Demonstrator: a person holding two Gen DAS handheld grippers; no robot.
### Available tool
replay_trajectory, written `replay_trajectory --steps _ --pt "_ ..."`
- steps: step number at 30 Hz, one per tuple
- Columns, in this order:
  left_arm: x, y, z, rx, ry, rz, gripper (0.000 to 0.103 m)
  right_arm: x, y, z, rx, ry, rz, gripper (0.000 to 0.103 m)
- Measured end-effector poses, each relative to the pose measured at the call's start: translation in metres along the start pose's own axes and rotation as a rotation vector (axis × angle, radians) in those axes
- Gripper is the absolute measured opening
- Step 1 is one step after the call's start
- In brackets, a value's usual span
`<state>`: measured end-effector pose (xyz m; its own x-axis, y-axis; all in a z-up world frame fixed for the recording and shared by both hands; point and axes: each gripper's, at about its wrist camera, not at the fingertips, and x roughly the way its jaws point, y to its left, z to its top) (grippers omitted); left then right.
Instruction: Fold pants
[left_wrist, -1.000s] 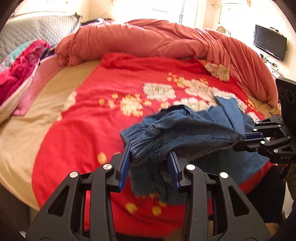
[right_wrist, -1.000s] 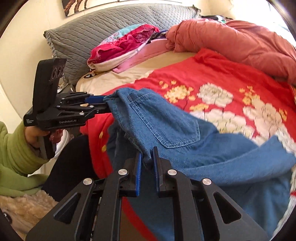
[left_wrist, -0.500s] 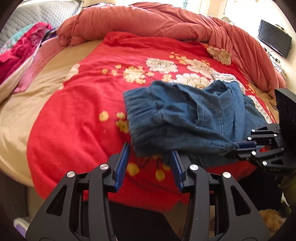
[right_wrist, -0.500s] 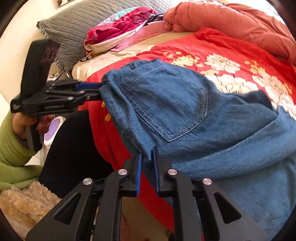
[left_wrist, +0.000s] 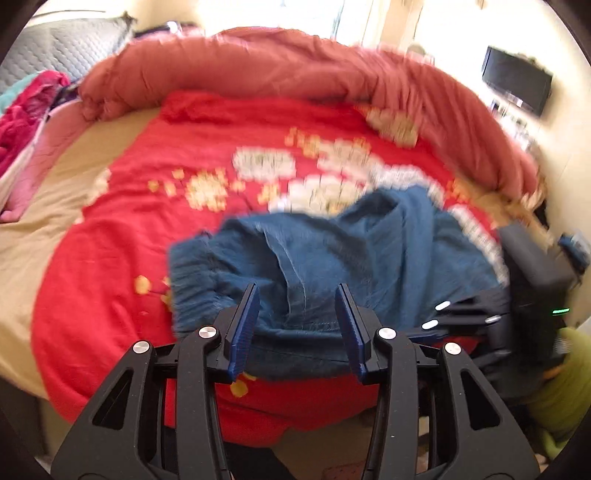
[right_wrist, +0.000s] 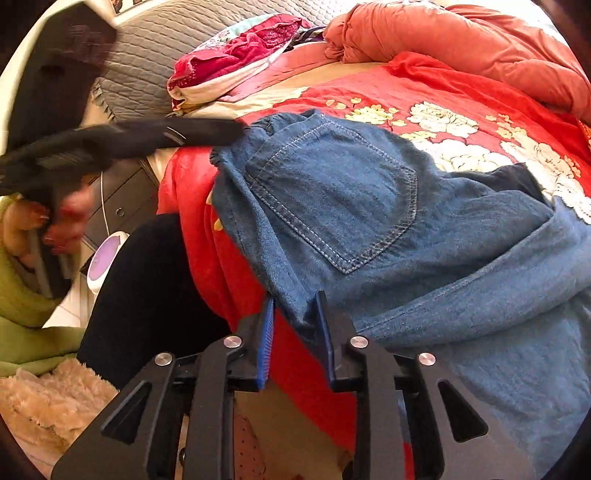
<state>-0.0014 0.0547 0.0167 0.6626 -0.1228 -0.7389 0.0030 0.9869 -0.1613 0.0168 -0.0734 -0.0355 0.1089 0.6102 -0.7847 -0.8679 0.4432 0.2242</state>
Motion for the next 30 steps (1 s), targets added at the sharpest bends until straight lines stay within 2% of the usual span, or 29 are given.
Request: replay_trajectory --steps 3,6,8,12,14,16,17,19,23,26,28,30 --pt "0.02 0.001 -0.013 0.003 0.083 0.04 0.035 -0.021 -0.002 -0.003 0.01 -0.028 0.004 0.025" --pt "0.027 0.008 -0.027 -0.021 0.12 0.042 0.035 -0.046 -0.013 -0.001 0.053 -0.092 -0.037 0.036" --pt "0.026 0.011 -0.033 -0.025 0.125 0.04 0.035 -0.054 -0.025 0.007 0.089 -0.128 -0.07 0.039" --pt "0.027 0.012 -0.035 -0.024 0.126 0.04 0.035 -0.045 -0.038 0.026 0.105 -0.129 -0.103 0.042" --pt "0.027 0.011 -0.035 -0.023 0.126 0.042 0.035 -0.028 -0.042 0.033 0.102 -0.09 -0.14 0.044" --pt "0.029 0.01 -0.035 -0.018 0.123 0.044 0.035 -0.012 -0.047 0.031 0.104 -0.034 -0.17 0.05" --pt "0.03 0.011 -0.036 -0.019 0.12 0.043 0.035 0.001 -0.051 0.027 0.132 0.022 -0.181 0.051" --pt "0.029 0.012 -0.037 -0.031 0.104 0.033 0.035 0.013 -0.059 0.02 0.198 0.054 -0.175 0.054" --pt "0.016 0.01 -0.037 -0.034 0.068 0.015 0.035 -0.003 -0.061 0.021 0.239 -0.001 -0.141 0.055" --pt "-0.002 0.006 -0.031 -0.017 0.028 0.007 0.038 -0.031 -0.064 0.02 0.262 -0.07 -0.155 0.055" --pt "-0.015 -0.001 -0.024 0.009 -0.001 0.013 0.039 -0.052 -0.074 0.015 0.308 -0.117 -0.198 0.071" --pt "-0.023 -0.009 -0.016 0.028 -0.024 -0.005 0.042 -0.069 -0.085 0.012 0.332 -0.146 -0.264 0.071"
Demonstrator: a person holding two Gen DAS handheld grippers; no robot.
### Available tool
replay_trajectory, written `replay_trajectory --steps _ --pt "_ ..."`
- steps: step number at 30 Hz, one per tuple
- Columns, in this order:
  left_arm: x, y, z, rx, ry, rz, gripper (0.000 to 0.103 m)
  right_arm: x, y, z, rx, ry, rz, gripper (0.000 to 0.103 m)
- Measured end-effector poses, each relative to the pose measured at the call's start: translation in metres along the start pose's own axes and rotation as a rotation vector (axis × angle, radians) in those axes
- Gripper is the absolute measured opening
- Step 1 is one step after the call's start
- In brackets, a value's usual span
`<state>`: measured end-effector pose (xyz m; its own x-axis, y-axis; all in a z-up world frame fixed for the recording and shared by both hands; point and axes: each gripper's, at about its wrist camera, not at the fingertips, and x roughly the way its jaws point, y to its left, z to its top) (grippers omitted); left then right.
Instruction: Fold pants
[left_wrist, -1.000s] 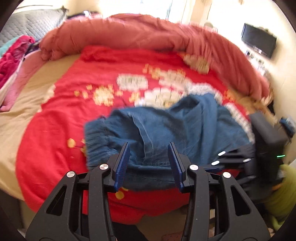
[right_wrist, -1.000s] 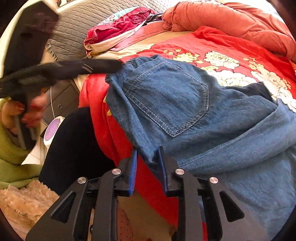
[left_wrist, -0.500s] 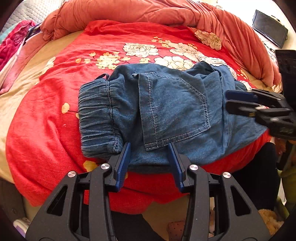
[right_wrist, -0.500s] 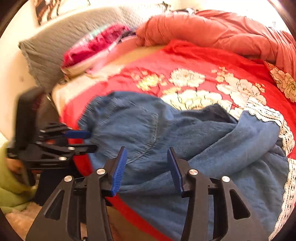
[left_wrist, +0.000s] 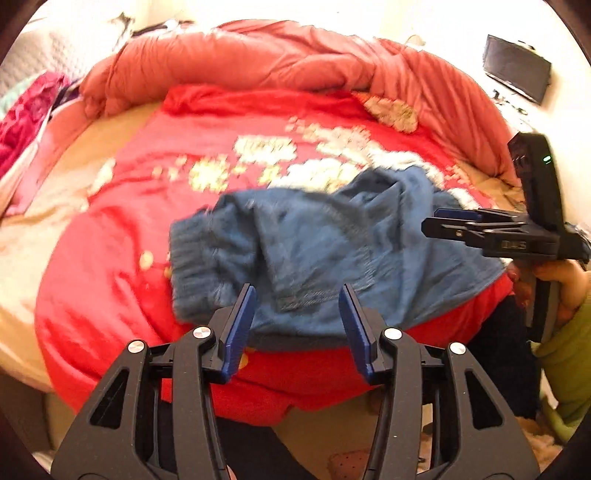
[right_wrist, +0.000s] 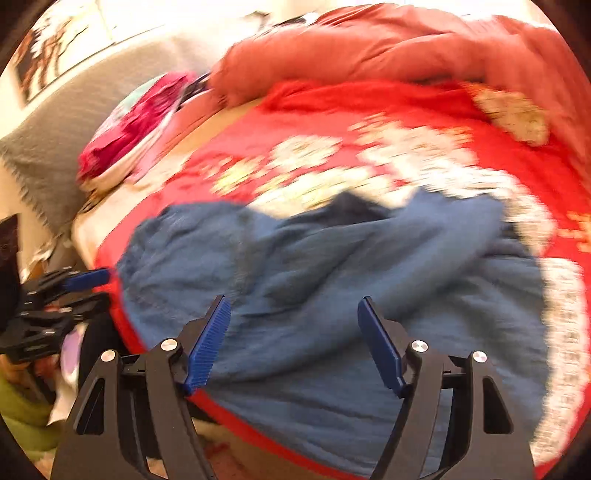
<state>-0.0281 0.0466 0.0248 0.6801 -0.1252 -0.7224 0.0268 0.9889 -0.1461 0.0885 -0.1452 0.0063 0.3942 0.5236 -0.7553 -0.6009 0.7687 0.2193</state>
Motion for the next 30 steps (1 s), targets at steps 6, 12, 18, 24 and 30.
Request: replay_trajectory --steps 6,12,18,24,30 --pt "0.021 -0.035 0.019 0.035 0.026 -0.13 0.043 -0.019 -0.035 0.007 0.063 -0.054 -0.075 0.071" --pt "0.073 -0.071 0.029 0.043 0.128 -0.261 0.042 -0.029 -0.057 0.012 0.072 -0.074 -0.127 0.071" --pt "0.116 -0.091 0.043 0.038 0.195 -0.299 0.032 -0.017 -0.066 0.031 0.039 -0.064 -0.159 0.071" --pt "0.144 -0.092 0.053 0.026 0.208 -0.259 0.031 0.006 -0.071 0.06 -0.001 -0.056 -0.18 0.07" --pt "0.16 -0.106 0.05 0.033 0.247 -0.334 0.013 0.041 -0.08 0.091 -0.025 -0.01 -0.221 0.07"
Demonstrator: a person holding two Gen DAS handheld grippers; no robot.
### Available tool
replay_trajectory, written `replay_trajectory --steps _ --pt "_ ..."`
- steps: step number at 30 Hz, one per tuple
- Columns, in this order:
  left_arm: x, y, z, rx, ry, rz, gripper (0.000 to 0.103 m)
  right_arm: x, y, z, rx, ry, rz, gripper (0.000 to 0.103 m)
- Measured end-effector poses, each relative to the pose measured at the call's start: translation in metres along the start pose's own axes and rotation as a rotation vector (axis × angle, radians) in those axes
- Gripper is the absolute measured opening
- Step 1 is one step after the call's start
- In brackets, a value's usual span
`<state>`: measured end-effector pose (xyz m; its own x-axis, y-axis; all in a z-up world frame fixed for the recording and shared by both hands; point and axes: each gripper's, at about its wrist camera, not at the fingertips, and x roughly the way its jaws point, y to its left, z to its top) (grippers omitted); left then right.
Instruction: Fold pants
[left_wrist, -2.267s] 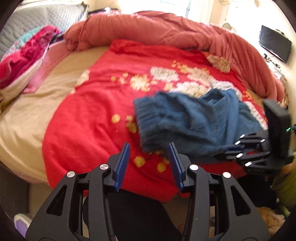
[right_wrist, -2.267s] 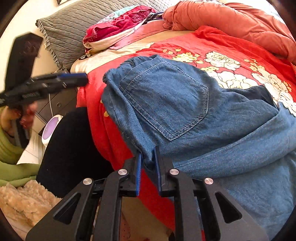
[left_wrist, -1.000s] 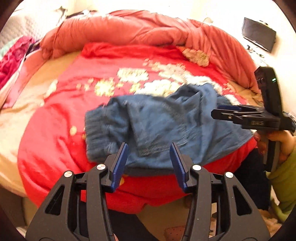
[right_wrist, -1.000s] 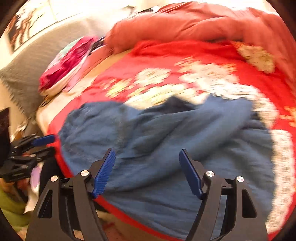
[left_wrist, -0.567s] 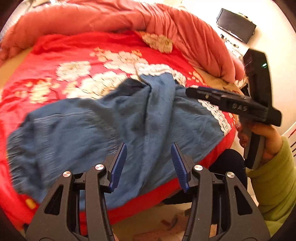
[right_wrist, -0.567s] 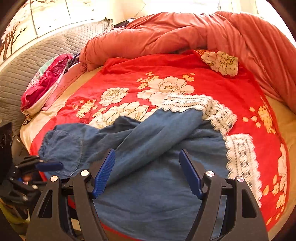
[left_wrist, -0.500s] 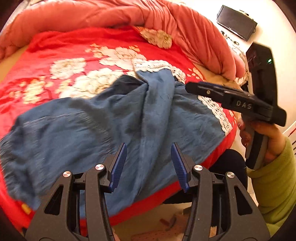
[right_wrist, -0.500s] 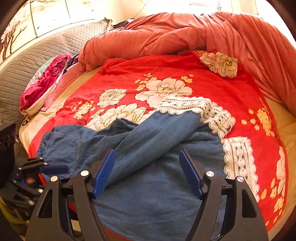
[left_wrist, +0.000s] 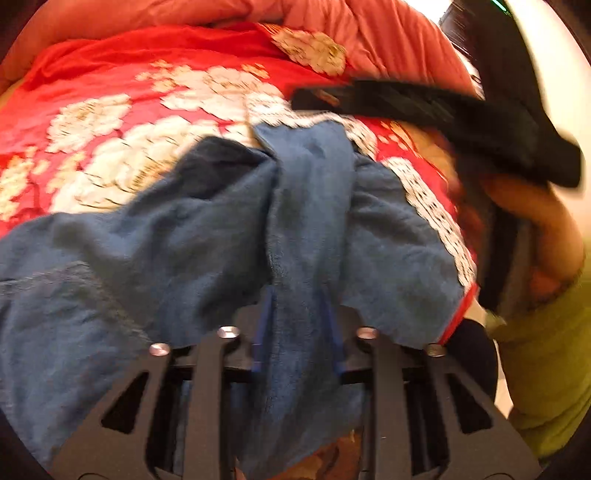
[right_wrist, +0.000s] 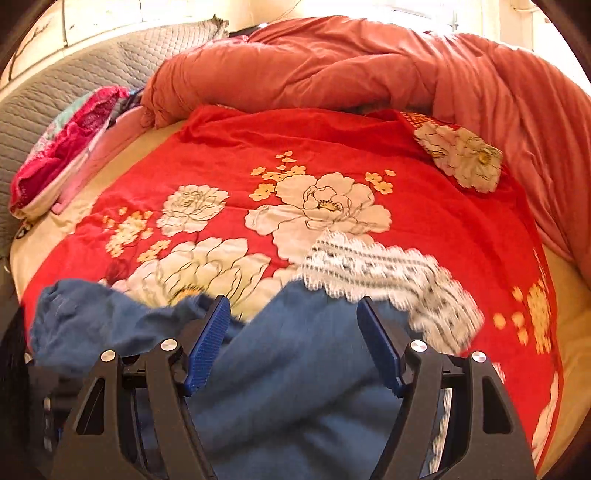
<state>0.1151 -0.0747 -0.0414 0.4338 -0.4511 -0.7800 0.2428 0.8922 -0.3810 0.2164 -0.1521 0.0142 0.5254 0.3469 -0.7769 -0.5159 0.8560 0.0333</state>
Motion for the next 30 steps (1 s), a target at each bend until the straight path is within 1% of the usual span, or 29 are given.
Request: replay_trajectory --steps 1,2,5,7,8,11,12,14,15,16,17,18,19,21,22,24,25,27,29,30 --pt "0.002 -0.003 -0.002 0.008 -0.001 -0.011 0.012 0.011 0.0 0.007 -0.01 0.022 -0.027 0.07" --pt "0.003 -0.005 -0.003 0.013 0.0 -0.021 0.011 0.02 0.0 0.011 -0.019 0.035 -0.035 0.07" --pt "0.004 -0.009 -0.005 0.027 -0.008 -0.034 0.012 0.047 -0.001 0.023 -0.023 0.083 -0.037 0.07" --pt "0.003 -0.01 -0.005 0.031 -0.012 -0.038 0.012 0.068 -0.006 0.03 0.01 0.121 -0.028 0.07" --pt "0.003 -0.01 -0.005 0.029 -0.012 -0.042 0.011 0.077 -0.009 0.032 0.027 0.14 -0.04 0.07" --pt "0.004 -0.009 -0.005 0.029 -0.014 -0.049 0.011 0.104 -0.015 0.038 0.017 0.184 -0.148 0.069" --pt "0.003 -0.007 -0.004 0.029 -0.015 -0.05 0.011 0.108 -0.015 0.038 0.01 0.193 -0.168 0.07" --pt "0.002 -0.005 -0.003 0.028 -0.017 -0.053 0.011 0.117 -0.018 0.038 0.0 0.195 -0.174 0.065" --pt "0.001 -0.003 -0.003 0.025 -0.019 -0.053 0.011 0.118 -0.021 0.037 0.003 0.19 -0.166 0.054" --pt "0.0 -0.002 -0.003 0.023 -0.022 -0.053 0.011 0.117 -0.023 0.037 0.004 0.178 -0.156 0.04" --pt "0.0 -0.002 -0.003 0.02 -0.024 -0.052 0.012 0.114 -0.025 0.037 0.003 0.167 -0.151 0.031" --pt "0.002 0.002 0.0 0.016 -0.026 -0.05 0.011 0.112 -0.028 0.036 0.005 0.158 -0.142 0.015" --pt "0.003 0.005 0.002 0.011 -0.03 -0.049 0.012 0.105 -0.032 0.035 0.015 0.142 -0.129 0.009" --pt "0.002 0.006 0.002 0.003 -0.035 -0.053 0.012 0.095 -0.042 0.033 0.052 0.11 -0.094 0.008" --pt "0.001 0.006 0.003 0.0 -0.043 -0.05 0.012 0.084 -0.05 0.03 0.097 0.082 -0.061 0.008" --pt "-0.003 0.008 0.0 -0.007 -0.056 -0.041 0.02 0.063 -0.065 0.024 0.167 0.036 -0.018 0.008" --pt "-0.003 0.008 0.0 -0.011 -0.062 -0.038 0.021 0.052 -0.072 0.02 0.194 0.01 -0.009 0.008" --pt "-0.001 0.006 0.001 -0.005 -0.068 -0.026 0.022 0.031 -0.082 0.013 0.24 -0.031 0.012 0.008" --pt "-0.002 -0.001 0.003 0.014 -0.079 -0.008 0.022 0.006 -0.098 0.004 0.318 -0.082 0.044 0.008" --pt "-0.002 -0.003 0.004 0.024 -0.079 -0.002 0.019 -0.005 -0.106 0.001 0.353 -0.102 0.054 0.008"
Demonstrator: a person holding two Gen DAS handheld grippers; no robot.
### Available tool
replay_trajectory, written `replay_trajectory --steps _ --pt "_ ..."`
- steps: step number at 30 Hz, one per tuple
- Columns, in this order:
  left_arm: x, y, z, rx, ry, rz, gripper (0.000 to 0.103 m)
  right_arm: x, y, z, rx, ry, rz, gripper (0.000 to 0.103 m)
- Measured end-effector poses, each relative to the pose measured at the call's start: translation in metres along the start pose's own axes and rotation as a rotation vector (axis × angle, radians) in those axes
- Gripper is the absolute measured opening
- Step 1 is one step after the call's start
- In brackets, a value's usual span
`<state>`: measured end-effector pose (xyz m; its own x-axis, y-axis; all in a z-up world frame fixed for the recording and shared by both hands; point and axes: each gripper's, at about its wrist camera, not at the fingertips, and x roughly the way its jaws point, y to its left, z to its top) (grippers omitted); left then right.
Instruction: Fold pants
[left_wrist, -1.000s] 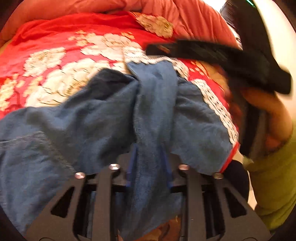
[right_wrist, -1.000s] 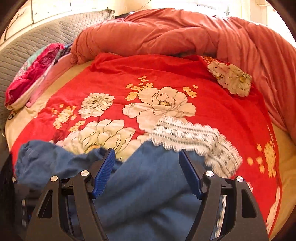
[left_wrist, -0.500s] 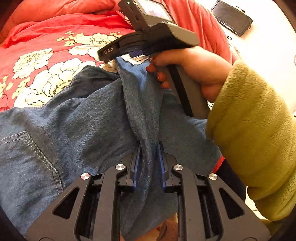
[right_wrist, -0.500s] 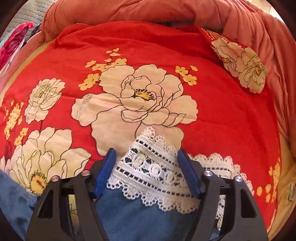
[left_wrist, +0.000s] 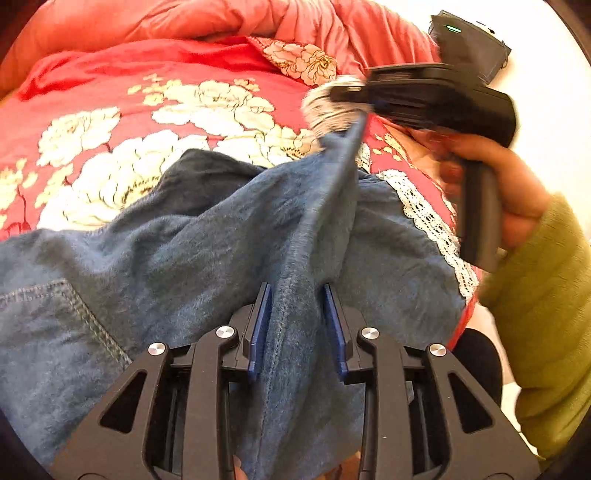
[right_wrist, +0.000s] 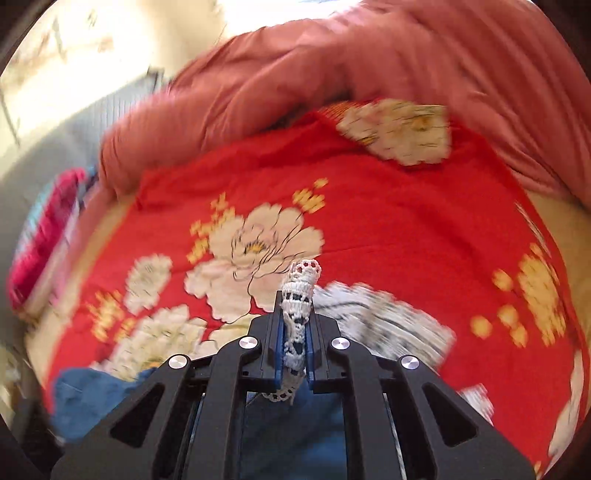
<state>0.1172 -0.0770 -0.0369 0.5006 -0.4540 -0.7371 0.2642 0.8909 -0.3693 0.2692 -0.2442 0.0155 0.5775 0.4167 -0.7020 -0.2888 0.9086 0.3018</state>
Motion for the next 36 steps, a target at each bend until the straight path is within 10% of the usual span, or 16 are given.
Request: replay_trajectory --steps 2,10,36 --pt "-0.002 -0.003 0.001 0.008 -0.005 -0.003 0.002 -0.031 -0.013 -0.008 0.057 -0.048 0.003 0.008" --pt "-0.021 -0.018 -0.007 0.114 -0.018 -0.003 0.002 -0.109 -0.051 -0.073 0.241 -0.106 0.037 0.008" --pt "-0.021 -0.055 -0.049 0.267 0.057 0.044 0.002 -0.146 -0.099 -0.188 0.417 -0.008 0.063 0.01"
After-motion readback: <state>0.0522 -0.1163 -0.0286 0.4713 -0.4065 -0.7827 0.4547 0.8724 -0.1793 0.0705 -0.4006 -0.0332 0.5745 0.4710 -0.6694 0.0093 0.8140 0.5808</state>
